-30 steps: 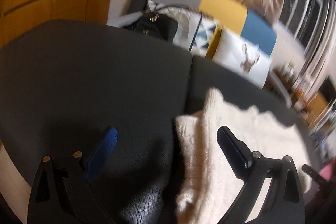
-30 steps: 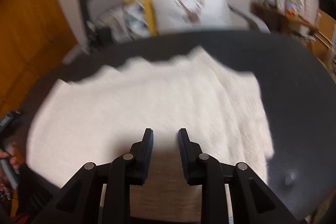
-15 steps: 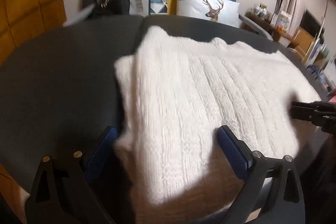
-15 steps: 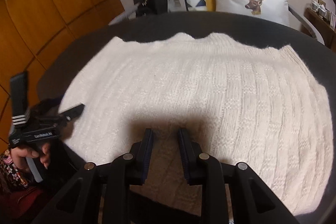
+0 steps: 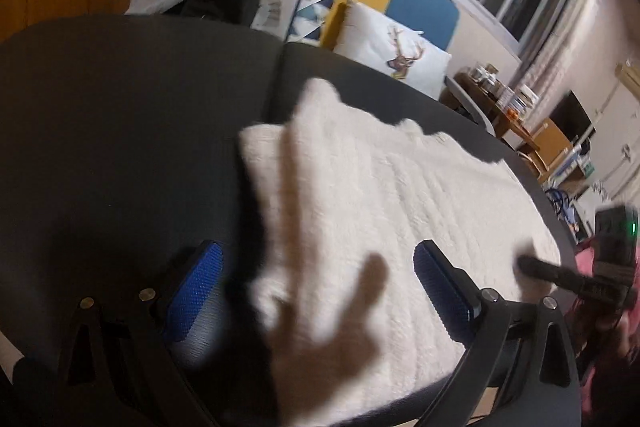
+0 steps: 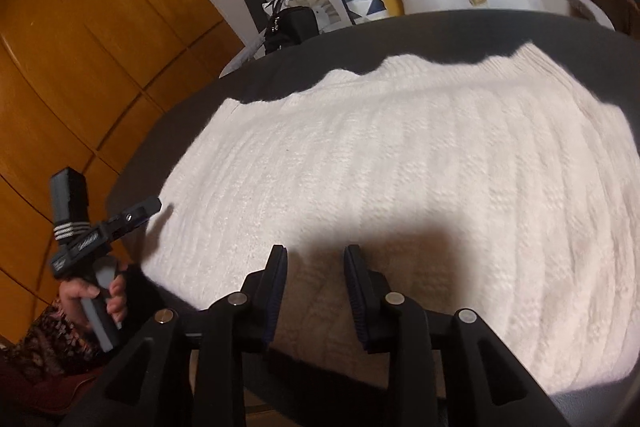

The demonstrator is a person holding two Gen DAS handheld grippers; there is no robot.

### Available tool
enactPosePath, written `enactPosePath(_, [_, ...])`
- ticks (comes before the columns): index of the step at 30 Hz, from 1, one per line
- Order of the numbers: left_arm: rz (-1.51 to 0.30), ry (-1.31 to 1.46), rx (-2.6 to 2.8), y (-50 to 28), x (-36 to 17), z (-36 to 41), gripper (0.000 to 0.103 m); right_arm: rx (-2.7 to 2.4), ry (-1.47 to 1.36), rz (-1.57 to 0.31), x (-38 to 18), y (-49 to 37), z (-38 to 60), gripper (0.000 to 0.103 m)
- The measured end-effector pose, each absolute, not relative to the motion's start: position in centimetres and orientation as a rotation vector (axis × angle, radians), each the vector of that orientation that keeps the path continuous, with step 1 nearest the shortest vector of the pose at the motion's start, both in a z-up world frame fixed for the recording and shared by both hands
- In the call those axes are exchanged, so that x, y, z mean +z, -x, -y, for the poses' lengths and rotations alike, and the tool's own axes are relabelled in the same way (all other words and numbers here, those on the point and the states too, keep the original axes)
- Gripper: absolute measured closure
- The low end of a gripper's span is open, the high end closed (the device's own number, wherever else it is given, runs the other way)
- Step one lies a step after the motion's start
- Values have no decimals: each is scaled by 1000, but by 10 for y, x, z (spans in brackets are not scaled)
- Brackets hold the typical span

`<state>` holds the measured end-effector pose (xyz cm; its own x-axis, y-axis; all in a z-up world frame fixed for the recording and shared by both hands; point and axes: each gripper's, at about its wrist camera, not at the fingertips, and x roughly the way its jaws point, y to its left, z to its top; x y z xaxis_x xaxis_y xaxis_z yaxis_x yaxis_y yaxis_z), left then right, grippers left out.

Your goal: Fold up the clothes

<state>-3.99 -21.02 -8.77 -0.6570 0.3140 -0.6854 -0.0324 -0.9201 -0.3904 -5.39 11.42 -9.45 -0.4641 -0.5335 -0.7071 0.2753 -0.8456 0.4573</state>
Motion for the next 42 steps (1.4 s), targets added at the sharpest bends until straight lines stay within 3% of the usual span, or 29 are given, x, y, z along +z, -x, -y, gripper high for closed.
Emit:
enactPosePath(5, [691,1157,2593,41,-94,229,5,-2310,-1262,324,-104,47,-112,73])
enactPosePath(18, [892,1201,2392,56,-91,259,5,-2366,-1217,326,-91,41,-106,73])
enactPosePath(21, [861,1195,2469,48,-91,263,5,-2290,-1145,244,-72,44,-69,74])
enactPosePath(23, [840,1190,2521,43,-91,266,5,-2267,-1147,126,-67,49,-37,92])
enactPosePath(29, [769,1173,2675,27,-90,273,5,-2226,-1156,-76,-70,68,50,95])
enactPosePath(31, [744,1165,2726,22,-90,275,11,-2210,-1158,-143,-71,75,79,95])
enactPosePath(32, [731,1161,2751,20,-90,277,19,-2202,-1159,-176,-71,78,93,95])
enactPosePath(35, [554,1223,2797,20,-92,270,21,-2197,-1165,-247,-73,89,127,95])
enactPosePath(42, [122,1249,2747,23,-100,238,21,-2228,-1227,-164,-83,102,121,95])
